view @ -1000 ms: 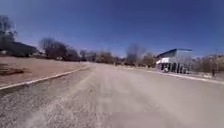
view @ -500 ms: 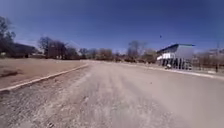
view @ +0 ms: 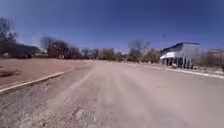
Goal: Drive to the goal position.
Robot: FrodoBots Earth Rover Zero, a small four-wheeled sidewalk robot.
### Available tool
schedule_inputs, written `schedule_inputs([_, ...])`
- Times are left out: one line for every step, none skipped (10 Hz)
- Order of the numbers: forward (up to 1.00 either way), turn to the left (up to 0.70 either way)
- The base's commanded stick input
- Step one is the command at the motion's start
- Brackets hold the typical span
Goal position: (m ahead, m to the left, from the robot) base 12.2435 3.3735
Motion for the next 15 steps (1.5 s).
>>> schedule_inputs([1.0, 0.0])
schedule_inputs([1.0, 0.0])
schedule_inputs([1.0, 0.0])
schedule_inputs([1.0, 0.0])
schedule_inputs([1.0, 0.0])
schedule_inputs([1.0, 0.0])
schedule_inputs([1.0, 0.0])
schedule_inputs([1.0, 0.0])
schedule_inputs([1.0, 0.0])
schedule_inputs([1.0, 0.0])
schedule_inputs([1.0, 0.0])
schedule_inputs([1.0, 0.0])
schedule_inputs([1.0, 0.0])
schedule_inputs([1.0, 0.0])
schedule_inputs([1.0, 0.0])
